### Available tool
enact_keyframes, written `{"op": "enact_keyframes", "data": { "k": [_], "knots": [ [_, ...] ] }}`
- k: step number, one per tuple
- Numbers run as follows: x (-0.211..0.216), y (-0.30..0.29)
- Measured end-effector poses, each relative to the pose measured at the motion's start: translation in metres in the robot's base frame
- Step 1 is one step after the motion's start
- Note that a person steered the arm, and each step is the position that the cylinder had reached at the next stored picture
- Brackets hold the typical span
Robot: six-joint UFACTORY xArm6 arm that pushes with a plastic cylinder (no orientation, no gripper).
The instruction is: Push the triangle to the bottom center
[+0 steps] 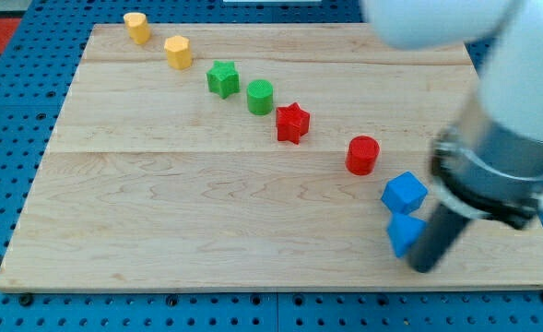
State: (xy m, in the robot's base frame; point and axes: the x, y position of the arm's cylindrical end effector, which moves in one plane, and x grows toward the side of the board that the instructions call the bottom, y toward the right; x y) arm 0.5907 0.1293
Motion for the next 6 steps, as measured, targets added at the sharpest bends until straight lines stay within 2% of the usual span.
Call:
{"op": "enact_keyframes", "data": {
  "k": [1, 2, 4, 5, 6],
  "knots": [
    [-0.028, 0.042],
    [-0.058, 0.055],
    [-0.019, -0.047],
    [-0.028, -0.087],
    [-0.032, -0.035]
  ]
}}
